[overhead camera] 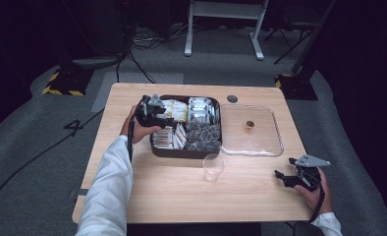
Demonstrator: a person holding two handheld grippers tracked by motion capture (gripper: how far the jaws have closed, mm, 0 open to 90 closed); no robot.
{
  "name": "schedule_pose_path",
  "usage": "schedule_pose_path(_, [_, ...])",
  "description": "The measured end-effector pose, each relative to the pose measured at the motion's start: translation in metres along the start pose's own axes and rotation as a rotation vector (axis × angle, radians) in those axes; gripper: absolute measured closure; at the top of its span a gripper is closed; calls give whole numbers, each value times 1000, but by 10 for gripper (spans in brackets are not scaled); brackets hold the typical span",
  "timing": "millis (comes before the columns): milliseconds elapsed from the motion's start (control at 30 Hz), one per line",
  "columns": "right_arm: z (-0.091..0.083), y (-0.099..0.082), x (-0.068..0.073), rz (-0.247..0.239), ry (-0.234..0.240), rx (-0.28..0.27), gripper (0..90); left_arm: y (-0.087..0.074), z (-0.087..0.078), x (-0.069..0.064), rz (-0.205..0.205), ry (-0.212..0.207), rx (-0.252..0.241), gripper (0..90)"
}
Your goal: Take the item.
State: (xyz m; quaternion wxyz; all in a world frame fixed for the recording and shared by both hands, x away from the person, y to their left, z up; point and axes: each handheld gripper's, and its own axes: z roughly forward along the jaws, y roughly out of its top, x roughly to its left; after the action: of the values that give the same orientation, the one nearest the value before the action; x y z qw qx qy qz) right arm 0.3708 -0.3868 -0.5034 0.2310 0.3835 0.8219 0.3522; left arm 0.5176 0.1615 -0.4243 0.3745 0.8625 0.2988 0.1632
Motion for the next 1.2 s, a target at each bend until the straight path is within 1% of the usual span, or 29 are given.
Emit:
schedule_pose_path(33, [0,0,0,0,0,0,174,0,1,1,5,5,10,471])
schedule_pose_path(133, [0,0,0,0,0,0,174,-2,5,3,-9,5,23,491])
schedule_pose_path(233, [0,0,0,-1,-1,-1,174,-3,9,5,-16,8,36,550])
schedule_pose_path(267, [0,0,0,-1,-1,-1,174,-4,10,6,-17,18,38,570])
schedule_pose_path(300, [0,0,0,-1,-1,-1,174,-4,11,6,-20,22,46,617])
schedule_pose_path(333, [0,0,0,-1,-1,-1,174,-4,12,7,-19,33,49,617])
schedule_pose_path(367, [0,0,0,-1,-1,-1,174,-5,13,7,-15,31,62,638])
schedule_pose_path(400, [0,0,0,-2,-1,-1,174,-5,14,7,-14,44,66,680])
schedule_pose_path(433, [0,0,0,-2,-1,-1,174,-6,15,8,-10,54,76,693])
schedule_pose_path(467, [0,0,0,-2,-1,-1,174,-6,17,7,-9,51,82,732])
schedule_pose_path(533, [0,0,0,-2,-1,-1,174,-7,18,7,-8,55,81,758])
schedule_pose_path(567, [0,0,0,-2,-2,-1,174,-7,19,7,4,63,92,789])
schedule_pose_path(633, [0,0,0,-2,-2,-1,175,-7,19,7,2,67,90,837])
schedule_pose_path(667, [0,0,0,-2,-2,-1,174,-7,19,7,-3,68,82,837])
schedule_pose_path(700, [0,0,0,-2,-2,-1,174,-8,19,8,-9,64,71,891])
schedule_pose_path(867, [0,0,0,-2,-2,-1,174,-9,18,8,-6,75,67,899])
schedule_pose_path(900, [0,0,1,-3,-2,-1,174,-9,16,9,-13,83,55,900])
schedule_pose_path(933, [0,0,0,-3,-3,-1,174,-9,16,9,-13,83,55,899])
schedule_pose_path(967, [0,0,0,-3,-2,-1,174,-8,14,10,-13,92,42,900])
schedule_pose_path(1000, [0,0,0,-2,-2,-1,174,-8,13,9,-16,90,31,900])
schedule_pose_path(1067, [0,0,0,-3,-2,-1,174,-7,10,10,-13,90,27,900])
schedule_pose_path(1100, [0,0,0,-3,-2,-1,175,-7,8,10,-22,85,12,900])
schedule_pose_path(1200, [0,0,0,-3,-2,-1,174,-4,-1,9,-15,93,-12,900])
